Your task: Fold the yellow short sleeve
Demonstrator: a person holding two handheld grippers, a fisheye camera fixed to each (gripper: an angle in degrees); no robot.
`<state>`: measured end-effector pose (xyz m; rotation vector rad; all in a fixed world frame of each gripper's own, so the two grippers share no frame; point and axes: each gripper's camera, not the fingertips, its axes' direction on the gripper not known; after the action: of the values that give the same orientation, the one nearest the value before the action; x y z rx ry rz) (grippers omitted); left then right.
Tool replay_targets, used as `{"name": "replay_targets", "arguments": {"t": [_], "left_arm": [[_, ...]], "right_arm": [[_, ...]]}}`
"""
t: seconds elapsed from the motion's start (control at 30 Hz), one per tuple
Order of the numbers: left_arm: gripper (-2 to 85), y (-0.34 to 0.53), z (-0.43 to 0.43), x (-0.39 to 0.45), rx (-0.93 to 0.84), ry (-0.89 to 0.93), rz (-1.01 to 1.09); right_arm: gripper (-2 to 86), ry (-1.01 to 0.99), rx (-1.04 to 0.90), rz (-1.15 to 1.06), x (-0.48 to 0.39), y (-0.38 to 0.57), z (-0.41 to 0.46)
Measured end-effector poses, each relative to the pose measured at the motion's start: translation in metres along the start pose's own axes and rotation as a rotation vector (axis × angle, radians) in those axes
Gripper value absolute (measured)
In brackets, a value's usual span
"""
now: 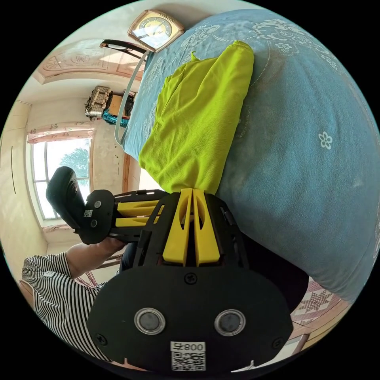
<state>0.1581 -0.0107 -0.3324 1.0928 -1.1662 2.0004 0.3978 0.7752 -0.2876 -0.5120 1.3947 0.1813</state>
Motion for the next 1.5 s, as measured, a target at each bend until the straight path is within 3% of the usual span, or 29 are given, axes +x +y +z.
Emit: {"name": "replay_targets", "arguments": {"t": [0.23,0.63,0.8,0.93,1.13,1.37,1.5], "left_arm": [[0.4,-0.031,0.010,0.026,-0.067,-0.084,0.036],[0.2,-0.021,-0.030,0.030,0.063,0.026,0.022],[0.3,-0.012,-0.054,0.031,0.152,0.032,-0.008],[0.7,-0.020,-0.023,0.005,0.001,-0.044,-0.084],[4.2,0.004,-0.043,0.010,0.077,0.071,-0.022],[3.8,0.012,-0.024,0.024,-0.049,-0.125,0.090],[2.5,0.033,-0.031,0.007,-0.028,-0.092,0.068]], "right_arm": [[0.1,-0.035,-0.015,0.008,0.010,0.005,0.020],[0.1,-0.178,0.097,0.096,0.046,0.035,0.017],[0.1,-0.188,0.061,0.103,0.052,0.035,0.036],[0.1,-0.177,0.046,0.098,0.050,0.032,0.048],[0.6,-0.194,0.075,0.152,0.071,0.044,0.048],[3.1,-0.298,0.058,0.195,0.084,0.047,0.072],[4.8,-0.344,0.077,0.217,0.090,0.050,0.078]]}}
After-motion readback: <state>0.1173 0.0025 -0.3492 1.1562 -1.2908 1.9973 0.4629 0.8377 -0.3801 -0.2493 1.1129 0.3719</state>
